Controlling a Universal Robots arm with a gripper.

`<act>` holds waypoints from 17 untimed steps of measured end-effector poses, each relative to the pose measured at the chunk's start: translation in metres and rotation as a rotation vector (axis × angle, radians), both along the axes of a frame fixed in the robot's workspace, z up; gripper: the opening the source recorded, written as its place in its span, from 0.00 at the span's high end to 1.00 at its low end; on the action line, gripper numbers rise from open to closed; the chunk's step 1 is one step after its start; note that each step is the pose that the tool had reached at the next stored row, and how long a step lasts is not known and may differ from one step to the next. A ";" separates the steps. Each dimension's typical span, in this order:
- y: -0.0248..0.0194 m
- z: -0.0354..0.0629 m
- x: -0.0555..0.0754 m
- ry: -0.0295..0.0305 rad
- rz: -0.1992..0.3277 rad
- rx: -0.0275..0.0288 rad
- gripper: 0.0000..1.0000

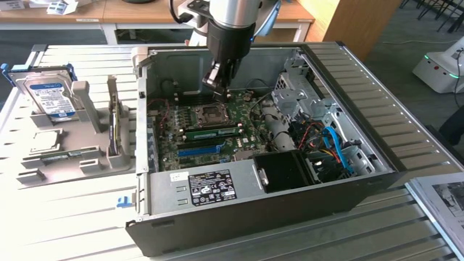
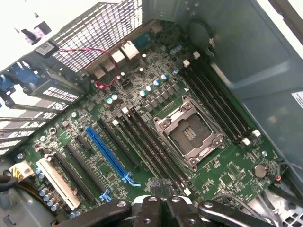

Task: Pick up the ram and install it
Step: 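Press down the ram until it locks into place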

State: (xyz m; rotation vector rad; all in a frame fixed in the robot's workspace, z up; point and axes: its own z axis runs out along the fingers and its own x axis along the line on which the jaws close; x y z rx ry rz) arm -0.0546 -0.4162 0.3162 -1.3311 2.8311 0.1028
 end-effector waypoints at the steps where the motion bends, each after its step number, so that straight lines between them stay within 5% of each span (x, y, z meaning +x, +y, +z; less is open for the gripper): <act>1: 0.0000 0.0000 0.000 0.0000 -0.007 0.0000 0.90; 17: 0.0000 -0.0001 0.000 0.0000 -0.126 0.0000 0.90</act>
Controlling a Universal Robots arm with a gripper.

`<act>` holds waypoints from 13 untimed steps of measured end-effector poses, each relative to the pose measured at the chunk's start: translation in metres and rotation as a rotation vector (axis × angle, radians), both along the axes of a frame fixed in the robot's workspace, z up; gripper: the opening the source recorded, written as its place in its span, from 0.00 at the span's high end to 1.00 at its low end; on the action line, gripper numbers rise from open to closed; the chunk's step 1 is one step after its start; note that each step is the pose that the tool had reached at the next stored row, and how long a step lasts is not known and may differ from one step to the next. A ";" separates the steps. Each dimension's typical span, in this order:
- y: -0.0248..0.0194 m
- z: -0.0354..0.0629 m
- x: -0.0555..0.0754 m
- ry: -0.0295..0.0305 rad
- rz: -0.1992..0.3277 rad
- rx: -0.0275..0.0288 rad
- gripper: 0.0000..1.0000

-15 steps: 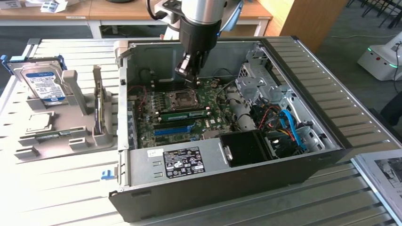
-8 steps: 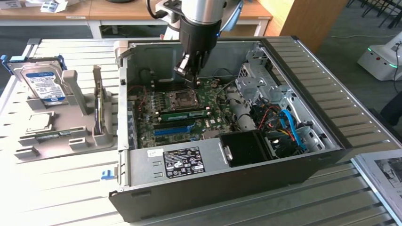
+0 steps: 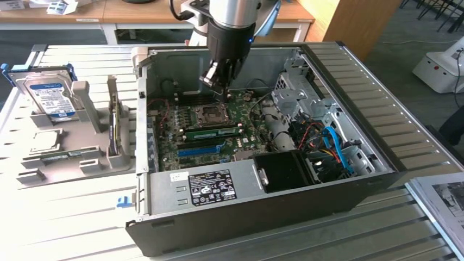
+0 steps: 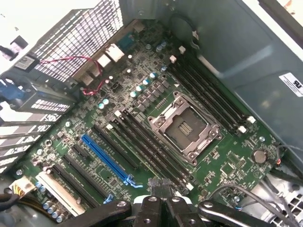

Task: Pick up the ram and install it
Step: 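Press down the ram until it locks into place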

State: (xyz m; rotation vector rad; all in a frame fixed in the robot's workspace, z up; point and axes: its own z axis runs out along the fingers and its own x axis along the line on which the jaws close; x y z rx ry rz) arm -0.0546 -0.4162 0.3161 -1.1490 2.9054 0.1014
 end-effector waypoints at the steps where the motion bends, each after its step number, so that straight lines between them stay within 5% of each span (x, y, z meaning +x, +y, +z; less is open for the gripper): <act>1: 0.0000 0.0000 0.000 0.0000 -0.007 0.0000 0.90; 13: 0.0000 -0.0001 0.000 0.0000 -0.092 0.0000 0.90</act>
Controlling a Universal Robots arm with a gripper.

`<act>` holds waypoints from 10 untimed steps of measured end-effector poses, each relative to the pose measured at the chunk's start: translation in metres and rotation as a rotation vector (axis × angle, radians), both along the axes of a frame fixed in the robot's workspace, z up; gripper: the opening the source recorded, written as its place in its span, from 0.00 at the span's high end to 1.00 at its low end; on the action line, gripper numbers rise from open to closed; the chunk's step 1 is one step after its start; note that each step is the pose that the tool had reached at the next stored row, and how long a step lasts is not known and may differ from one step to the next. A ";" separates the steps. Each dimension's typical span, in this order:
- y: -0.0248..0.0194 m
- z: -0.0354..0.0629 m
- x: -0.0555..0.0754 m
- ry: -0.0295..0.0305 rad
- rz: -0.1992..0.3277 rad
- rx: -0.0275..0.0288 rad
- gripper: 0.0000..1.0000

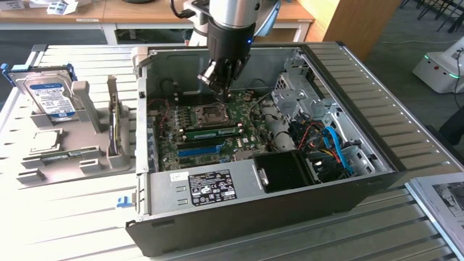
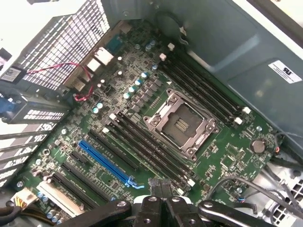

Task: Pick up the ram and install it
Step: 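Press down the ram until it locks into place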

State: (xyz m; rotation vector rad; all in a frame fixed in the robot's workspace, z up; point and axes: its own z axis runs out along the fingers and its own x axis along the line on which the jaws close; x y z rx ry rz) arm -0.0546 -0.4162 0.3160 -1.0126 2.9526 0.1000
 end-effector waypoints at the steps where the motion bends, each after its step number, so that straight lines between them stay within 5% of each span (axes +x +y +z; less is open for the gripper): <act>1: 0.0000 0.0000 0.000 0.0000 -0.008 -0.0001 0.90; 10: 0.0000 -0.0002 0.000 0.0000 -0.080 -0.0001 0.90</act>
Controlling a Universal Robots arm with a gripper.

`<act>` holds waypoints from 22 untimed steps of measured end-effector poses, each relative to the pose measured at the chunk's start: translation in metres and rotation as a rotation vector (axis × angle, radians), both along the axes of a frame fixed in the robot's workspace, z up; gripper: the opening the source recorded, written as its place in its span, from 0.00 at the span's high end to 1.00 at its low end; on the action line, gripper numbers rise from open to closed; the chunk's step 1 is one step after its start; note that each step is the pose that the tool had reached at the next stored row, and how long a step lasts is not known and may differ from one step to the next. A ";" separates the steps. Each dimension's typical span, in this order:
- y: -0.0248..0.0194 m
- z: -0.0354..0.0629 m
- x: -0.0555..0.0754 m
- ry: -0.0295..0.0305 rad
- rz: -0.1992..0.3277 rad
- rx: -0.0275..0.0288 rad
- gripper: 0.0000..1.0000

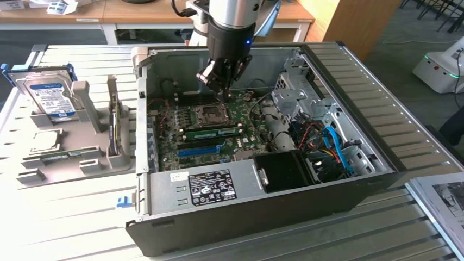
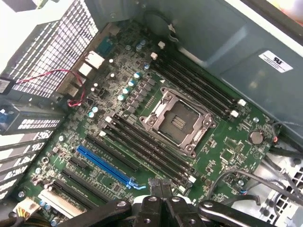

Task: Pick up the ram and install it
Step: 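Press down the ram until it locks into place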

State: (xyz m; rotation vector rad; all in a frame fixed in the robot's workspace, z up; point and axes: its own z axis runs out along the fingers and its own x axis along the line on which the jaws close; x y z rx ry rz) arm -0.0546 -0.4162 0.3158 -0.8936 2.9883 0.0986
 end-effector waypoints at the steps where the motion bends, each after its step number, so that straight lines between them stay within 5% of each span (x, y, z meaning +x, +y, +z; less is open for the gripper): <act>1: 0.0000 -0.0001 0.000 0.0000 -0.008 0.0000 0.90; 22: 0.0000 -0.0006 0.000 0.0000 -0.172 0.0000 0.90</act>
